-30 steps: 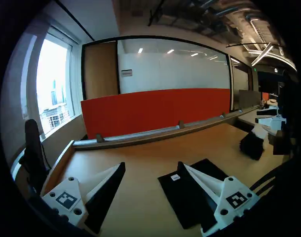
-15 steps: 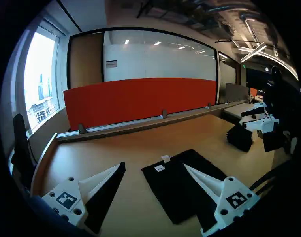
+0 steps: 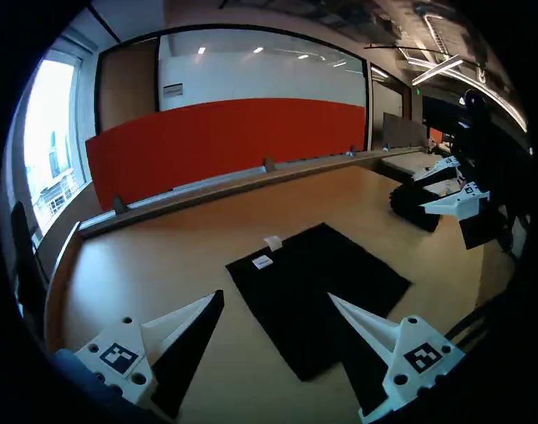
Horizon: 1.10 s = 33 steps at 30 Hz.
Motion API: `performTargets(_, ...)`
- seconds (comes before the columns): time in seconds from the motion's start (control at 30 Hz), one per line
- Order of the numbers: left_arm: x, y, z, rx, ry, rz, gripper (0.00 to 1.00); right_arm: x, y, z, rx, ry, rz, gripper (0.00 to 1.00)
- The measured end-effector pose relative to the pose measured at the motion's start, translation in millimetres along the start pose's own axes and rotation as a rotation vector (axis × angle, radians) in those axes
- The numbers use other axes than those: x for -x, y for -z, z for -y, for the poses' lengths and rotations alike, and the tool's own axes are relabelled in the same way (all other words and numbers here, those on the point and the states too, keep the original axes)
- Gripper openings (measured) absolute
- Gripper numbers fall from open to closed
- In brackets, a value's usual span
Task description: Fold towel
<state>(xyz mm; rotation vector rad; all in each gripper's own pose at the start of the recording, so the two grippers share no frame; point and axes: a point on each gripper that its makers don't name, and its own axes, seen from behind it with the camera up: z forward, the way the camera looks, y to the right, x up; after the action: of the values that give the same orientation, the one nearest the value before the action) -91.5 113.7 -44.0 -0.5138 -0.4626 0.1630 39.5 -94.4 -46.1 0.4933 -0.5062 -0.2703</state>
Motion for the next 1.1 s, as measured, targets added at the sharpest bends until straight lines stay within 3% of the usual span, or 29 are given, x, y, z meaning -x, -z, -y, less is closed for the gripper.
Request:
performTargets(0.4,59,-20.5,-30.0,0.074,-0.046,0.135,0.98,58,-28.4,20,-0.057,0.012,0.115,1.0)
performTargets(0.7,92,-33.9,-41.8,0.117,-0.047,0.216,0.98,102,-39.4,40,-0.107,0.034,0.198,1.0)
performTargets(1.1,129,-41.0,-49.2,0.132,-0.041,0.299,0.98,139,-40.7,53,-0.152,0.057,0.281,1.0)
